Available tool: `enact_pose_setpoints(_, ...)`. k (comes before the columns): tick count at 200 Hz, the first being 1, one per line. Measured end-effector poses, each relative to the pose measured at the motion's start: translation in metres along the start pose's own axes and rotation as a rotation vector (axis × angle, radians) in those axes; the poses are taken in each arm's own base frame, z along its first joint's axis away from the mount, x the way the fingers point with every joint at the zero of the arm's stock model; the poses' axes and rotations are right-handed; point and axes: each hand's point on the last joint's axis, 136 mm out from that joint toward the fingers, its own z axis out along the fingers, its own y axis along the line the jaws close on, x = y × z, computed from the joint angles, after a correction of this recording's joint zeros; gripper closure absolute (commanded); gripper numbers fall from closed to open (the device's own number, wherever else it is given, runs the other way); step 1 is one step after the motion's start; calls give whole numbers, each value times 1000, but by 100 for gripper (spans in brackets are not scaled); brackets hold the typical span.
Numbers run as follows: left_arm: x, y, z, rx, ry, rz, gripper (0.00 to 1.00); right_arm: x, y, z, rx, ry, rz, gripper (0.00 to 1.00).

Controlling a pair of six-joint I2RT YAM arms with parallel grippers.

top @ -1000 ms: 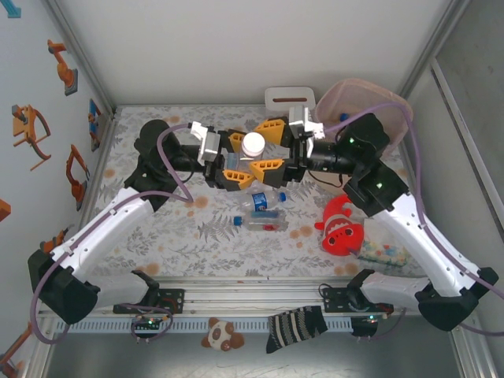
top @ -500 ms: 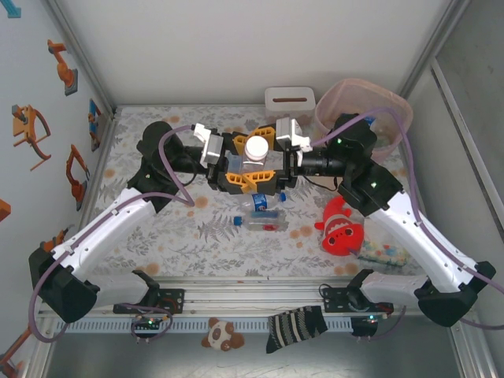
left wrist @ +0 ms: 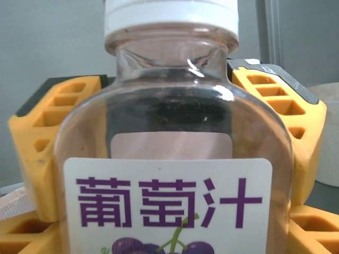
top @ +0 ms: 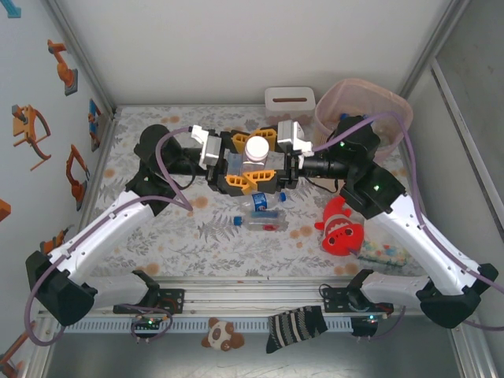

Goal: Put the plastic bottles in the bin

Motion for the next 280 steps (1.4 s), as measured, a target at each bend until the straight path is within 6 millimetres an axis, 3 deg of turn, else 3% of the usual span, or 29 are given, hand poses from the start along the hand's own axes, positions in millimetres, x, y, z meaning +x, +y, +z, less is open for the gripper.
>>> enact_pose_setpoints(29,-6,2,-4,-49,-7,26,12,-2,-5,-2,38,1,-5,47)
enact_pose_setpoints(72,-8,9,-17,-137,20,54,10,3,-22,-8,140,42,19,48)
enact_pose_setpoints(125,-1,30,-54,-338,97,39,9,10,-81,-39,405,108,104,52)
enact_pose_setpoints(159,15,50,-85,-529,195,7,8,19,-138,-84,670,151,203,53)
enact_pose_setpoints(198,54,73,-126,-758,363,-76,7,41,-192,-145,963,216,328,54)
enact_pose_setpoints(232,78,83,-161,-914,478,-146,7,62,-226,-195,1170,278,424,58)
enact_pose_setpoints(280,94,91,-197,-1043,550,-190,7,100,-259,-266,1400,330,611,62)
